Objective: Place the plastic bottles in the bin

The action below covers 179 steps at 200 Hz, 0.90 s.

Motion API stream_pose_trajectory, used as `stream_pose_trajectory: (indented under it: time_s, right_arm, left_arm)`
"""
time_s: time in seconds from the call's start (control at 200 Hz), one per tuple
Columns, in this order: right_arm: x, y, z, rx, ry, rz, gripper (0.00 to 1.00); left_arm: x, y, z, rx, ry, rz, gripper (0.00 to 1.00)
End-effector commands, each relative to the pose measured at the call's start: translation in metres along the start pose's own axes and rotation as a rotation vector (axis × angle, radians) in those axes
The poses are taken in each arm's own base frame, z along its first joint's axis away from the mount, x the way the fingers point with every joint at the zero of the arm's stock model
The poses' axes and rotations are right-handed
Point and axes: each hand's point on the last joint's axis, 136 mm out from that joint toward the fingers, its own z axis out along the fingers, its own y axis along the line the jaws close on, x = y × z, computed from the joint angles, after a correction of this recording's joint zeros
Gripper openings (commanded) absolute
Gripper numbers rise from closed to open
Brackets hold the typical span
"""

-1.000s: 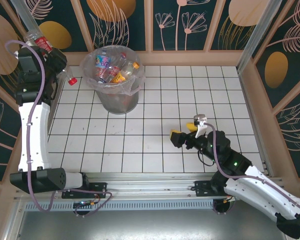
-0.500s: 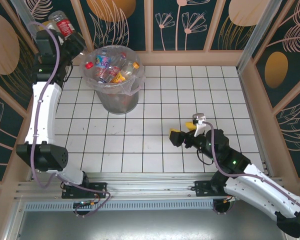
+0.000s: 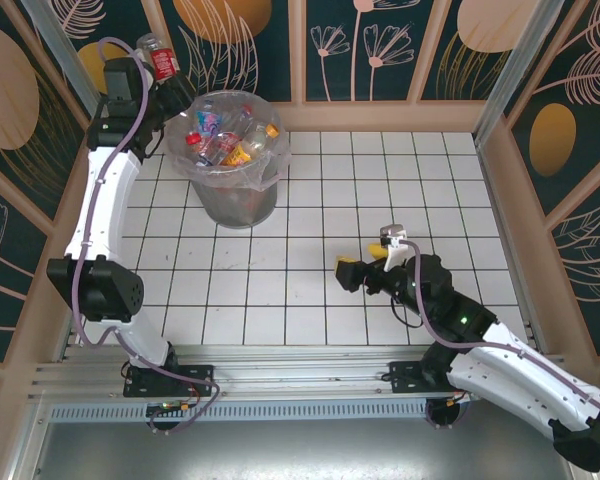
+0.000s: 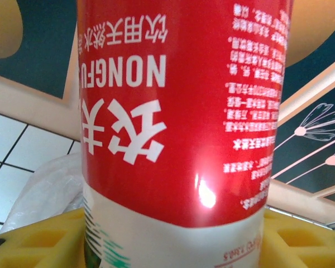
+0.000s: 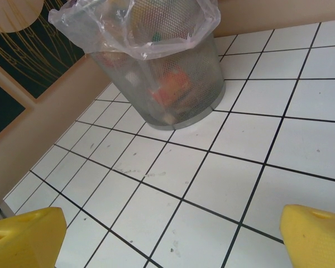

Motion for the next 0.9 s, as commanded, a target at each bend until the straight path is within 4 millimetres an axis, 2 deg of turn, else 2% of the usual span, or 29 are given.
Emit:
stream_pose_trajectory:
  time_s: [0.0, 0.165, 0.335, 0.891]
  right_arm:
    - [-0.026, 0.012, -0.005, -0.036, -0.072, 0.005, 0.99]
    - [-0.025, 0.01, -0.005, -0.025, -0.064, 0.005, 0.99]
    - [-0.025, 0.01, -0.005, -0.027, -0.064, 0.007, 0.99]
    - [-0.022, 0.012, -0.001, -0.035, -0.053, 0.005, 0.99]
  left_arm:
    - [0.011, 0.004, 0.006, -0.036, 0.044, 0.01, 0.6]
    - [0.035, 0.021, 0.017, -0.107, 0.122, -0.038, 0.61]
    - [0.048, 0.021, 0.021, -0.11, 0.171, -0.059, 0.62]
    - [0.045, 0.018, 0.014, -0.126, 0.191, -0.04, 0.75]
